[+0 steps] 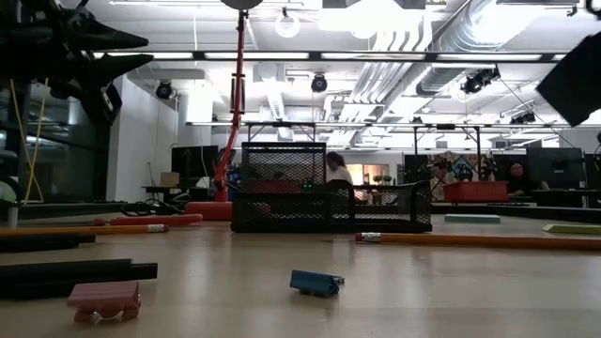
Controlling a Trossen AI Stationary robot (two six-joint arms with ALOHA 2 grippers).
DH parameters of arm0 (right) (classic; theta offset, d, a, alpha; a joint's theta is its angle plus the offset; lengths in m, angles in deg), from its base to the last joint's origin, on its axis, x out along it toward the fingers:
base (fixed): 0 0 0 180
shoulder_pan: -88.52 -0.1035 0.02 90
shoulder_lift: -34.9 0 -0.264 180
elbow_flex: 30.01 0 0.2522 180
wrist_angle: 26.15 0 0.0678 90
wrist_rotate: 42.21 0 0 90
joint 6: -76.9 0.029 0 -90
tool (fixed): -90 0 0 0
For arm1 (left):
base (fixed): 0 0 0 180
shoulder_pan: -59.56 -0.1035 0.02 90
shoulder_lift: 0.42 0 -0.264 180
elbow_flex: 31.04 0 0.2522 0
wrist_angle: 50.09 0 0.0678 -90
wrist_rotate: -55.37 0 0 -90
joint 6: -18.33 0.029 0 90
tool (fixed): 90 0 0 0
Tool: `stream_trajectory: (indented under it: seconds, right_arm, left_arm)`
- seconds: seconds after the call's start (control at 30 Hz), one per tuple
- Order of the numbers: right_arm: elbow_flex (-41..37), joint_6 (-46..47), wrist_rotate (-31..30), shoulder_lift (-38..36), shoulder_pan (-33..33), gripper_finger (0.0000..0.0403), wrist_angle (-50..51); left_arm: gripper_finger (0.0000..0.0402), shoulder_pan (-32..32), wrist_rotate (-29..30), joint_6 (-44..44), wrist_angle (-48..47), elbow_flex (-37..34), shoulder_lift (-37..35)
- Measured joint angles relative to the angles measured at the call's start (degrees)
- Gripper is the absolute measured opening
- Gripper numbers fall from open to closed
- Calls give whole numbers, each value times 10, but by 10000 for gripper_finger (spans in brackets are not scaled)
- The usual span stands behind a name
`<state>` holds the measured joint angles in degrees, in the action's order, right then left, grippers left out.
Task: Pick and place office supplies into organizer
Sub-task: Put the yellow sticky notes into the black desk organizer
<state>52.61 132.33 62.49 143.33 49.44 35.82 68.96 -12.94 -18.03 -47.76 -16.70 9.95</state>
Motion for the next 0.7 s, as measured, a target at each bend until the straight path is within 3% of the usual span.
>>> stream_trajectory:
  seconds: [0.43, 0.57, 0.7]
  right_arm:
    - [4, 1, 28, 59, -17, 383, 9]
    - [4, 0, 33, 59, -17, 343, 5]
    - [1, -2, 31, 60, -16, 271, 10]
  left_arm:
    - [74, 0, 0, -12, 1, 0, 0]
    - [74, 0, 1, -15, 1, 0, 0]
    - [74, 0, 5, -15, -4, 0, 0]
